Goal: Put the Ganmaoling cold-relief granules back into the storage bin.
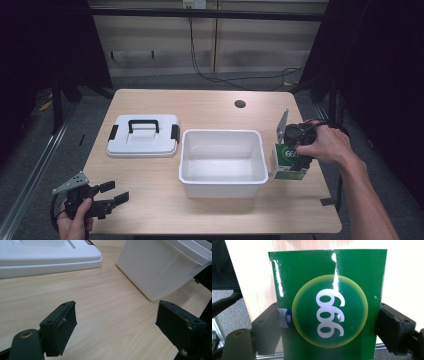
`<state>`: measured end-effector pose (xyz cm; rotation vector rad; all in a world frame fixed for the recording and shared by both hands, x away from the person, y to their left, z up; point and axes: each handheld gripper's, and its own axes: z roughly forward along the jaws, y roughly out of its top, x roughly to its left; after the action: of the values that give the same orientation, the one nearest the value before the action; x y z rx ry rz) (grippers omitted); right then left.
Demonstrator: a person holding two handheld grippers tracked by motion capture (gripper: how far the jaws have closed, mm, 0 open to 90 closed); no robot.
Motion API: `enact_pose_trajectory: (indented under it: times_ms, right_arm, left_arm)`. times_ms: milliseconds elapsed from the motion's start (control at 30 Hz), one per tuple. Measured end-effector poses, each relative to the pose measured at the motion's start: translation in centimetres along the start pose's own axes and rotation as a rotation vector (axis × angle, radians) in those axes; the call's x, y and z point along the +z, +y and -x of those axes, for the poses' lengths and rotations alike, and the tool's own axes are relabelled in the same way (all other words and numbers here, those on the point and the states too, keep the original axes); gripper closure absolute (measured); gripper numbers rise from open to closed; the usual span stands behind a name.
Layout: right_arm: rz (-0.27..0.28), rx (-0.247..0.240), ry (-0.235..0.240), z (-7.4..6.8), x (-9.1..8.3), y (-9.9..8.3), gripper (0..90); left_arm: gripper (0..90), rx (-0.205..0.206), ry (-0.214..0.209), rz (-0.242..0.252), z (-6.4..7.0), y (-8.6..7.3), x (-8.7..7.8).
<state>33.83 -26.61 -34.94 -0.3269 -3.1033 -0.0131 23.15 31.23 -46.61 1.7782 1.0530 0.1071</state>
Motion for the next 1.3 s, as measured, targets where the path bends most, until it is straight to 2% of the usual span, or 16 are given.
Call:
enact_pose_trajectory:
  times_ms: [33,200,333,600,767,800,933,1100,1133,1300]
  right_arm:
    - [0.011,-0.007,-0.015,0.0,-0.5,0.0,15.9]
    - [0.03,-0.016,-0.03,-0.4,-1.7,0.0,15.9]
    - [0.02,-0.001,-0.037,-0.5,-2.4,0.0,15.9]
    - [0.042,-0.01,-0.054,-0.3,-4.0,0.0,15.9]
    - [0.058,0.007,-0.065,-0.5,-5.1,0.0,15.9]
    - [0.062,-0.006,-0.068,-0.4,-5.3,0.0,15.9]
    - [0.061,-0.012,-0.068,-0.6,-6.1,0.2,15.9]
    - [0.093,-0.013,-0.072,-0.7,-7.3,0.3,15.9]
    - [0.094,-0.028,-0.078,-0.6,-7.5,0.4,15.9]
    - [0.088,-0.023,-0.076,-0.7,-8.3,1.1,15.9]
  left_arm:
    - [16.4,0.001,0.0,-0.001,0.0,0.0,0.0]
    - [16.3,0.0,0.003,-0.001,0.0,0.0,0.0]
    - [16.4,0.003,-0.001,-0.001,0.0,0.0,0.0]
    - [16.3,0.001,0.0,-0.002,0.0,0.0,0.0]
    - [16.3,0.002,-0.002,-0.002,0.0,0.0,0.0]
    - [16.3,0.003,-0.002,-0.003,0.0,0.0,0.0]
    - [16.3,0.002,-0.001,-0.002,0.0,0.0,0.0]
    - [16.4,0.003,-0.001,-0.001,0.0,0.0,0.0]
    - [16.3,0.0,-0.001,0.0,0.0,0.0,0.0]
    - [16.3,0.001,-0.002,-0.001,0.0,0.0,0.0]
